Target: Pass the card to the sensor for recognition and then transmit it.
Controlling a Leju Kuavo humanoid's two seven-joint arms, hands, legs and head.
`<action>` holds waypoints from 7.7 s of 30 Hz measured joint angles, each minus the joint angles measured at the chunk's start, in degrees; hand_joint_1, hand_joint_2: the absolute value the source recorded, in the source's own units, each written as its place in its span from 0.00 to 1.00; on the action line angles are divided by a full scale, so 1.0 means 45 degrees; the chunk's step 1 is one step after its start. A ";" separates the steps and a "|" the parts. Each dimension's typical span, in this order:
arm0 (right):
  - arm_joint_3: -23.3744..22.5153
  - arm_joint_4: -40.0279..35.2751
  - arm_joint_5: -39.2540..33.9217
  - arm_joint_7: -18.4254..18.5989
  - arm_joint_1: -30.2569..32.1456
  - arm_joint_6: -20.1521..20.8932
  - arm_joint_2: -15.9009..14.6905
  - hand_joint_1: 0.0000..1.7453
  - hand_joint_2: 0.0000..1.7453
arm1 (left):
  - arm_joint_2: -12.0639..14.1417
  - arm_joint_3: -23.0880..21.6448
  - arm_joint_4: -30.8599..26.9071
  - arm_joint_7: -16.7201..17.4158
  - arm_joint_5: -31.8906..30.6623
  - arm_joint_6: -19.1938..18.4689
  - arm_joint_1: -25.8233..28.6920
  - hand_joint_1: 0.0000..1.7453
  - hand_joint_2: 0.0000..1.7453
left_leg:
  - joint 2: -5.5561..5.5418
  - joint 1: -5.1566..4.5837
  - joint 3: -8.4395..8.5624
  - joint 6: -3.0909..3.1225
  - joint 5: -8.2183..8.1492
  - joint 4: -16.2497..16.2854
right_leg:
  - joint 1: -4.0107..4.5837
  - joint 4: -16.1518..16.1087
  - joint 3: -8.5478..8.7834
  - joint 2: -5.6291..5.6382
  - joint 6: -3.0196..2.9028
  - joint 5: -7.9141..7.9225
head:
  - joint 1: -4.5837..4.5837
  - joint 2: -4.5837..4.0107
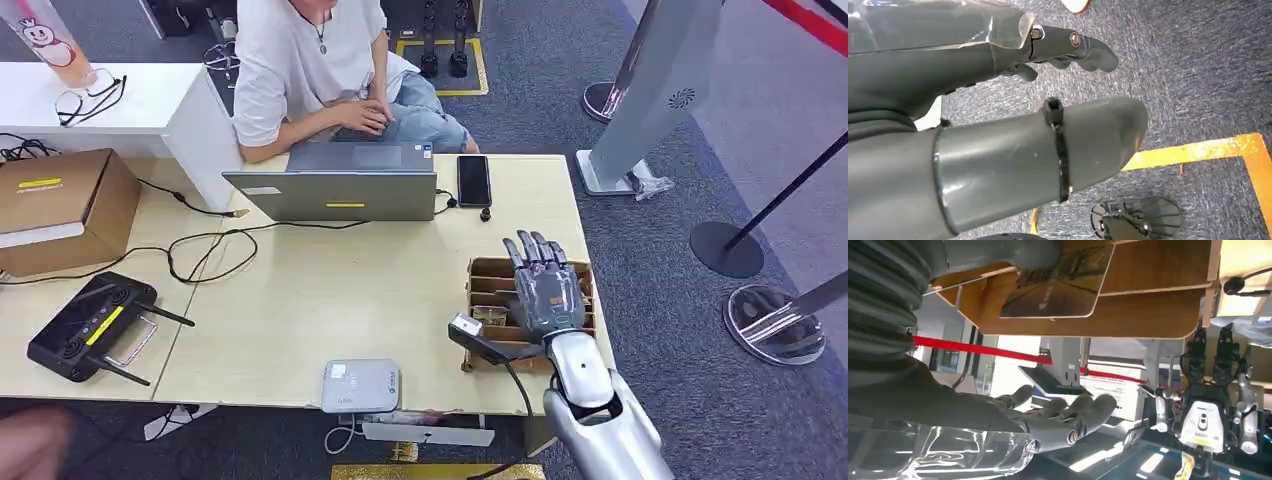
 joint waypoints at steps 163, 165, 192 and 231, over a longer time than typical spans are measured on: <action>-0.1477 -0.1685 0.0087 -0.0102 0.1268 -0.0719 -0.0748 0.00 1.00 | 0.0000 0.0413 0.0000 -0.0014 -0.0175 0.0000 0.0150 0.00 0.00 | -0.0001 -0.0003 0.0000 0.0002 -0.0021 0.0005 | -0.0003 -0.0003 0.0001 -0.0002 0.0014 -0.0011 | 0.0000 0.0000; -0.1448 -0.1985 0.0087 -0.0131 0.1406 -0.0709 -0.0753 0.00 1.00 | 0.0000 0.0418 0.0000 -0.0019 -0.0175 0.0005 0.0150 0.00 0.00 | -0.0001 -0.0003 0.0000 0.0002 -0.0021 0.0005 | -0.0003 -0.0003 0.0000 -0.0002 0.0014 -0.0011 | 0.0000 0.0000; 0.0374 -0.3502 -0.0796 -0.1239 0.2218 0.1146 -0.0772 0.00 1.00 | -0.0019 0.0427 0.0000 -0.0233 -0.0520 -0.0165 0.0123 0.00 0.00 | 0.0000 -0.0003 -0.0003 0.0004 -0.0022 0.0005 | -0.0003 -0.0003 0.0002 -0.0002 0.0015 -0.0012 | 0.0000 0.0000; 0.0840 -0.0724 -0.1005 -0.0690 -0.0018 0.0738 -0.0758 0.04 1.00 | -0.0029 0.0529 0.0000 -0.0194 -0.0670 -0.0151 -0.0016 0.00 0.00 | -0.0002 -0.0003 -0.0004 0.0003 -0.0021 0.0006 | -0.0003 -0.0003 0.0004 -0.0005 0.0016 -0.0012 | 0.0000 0.0000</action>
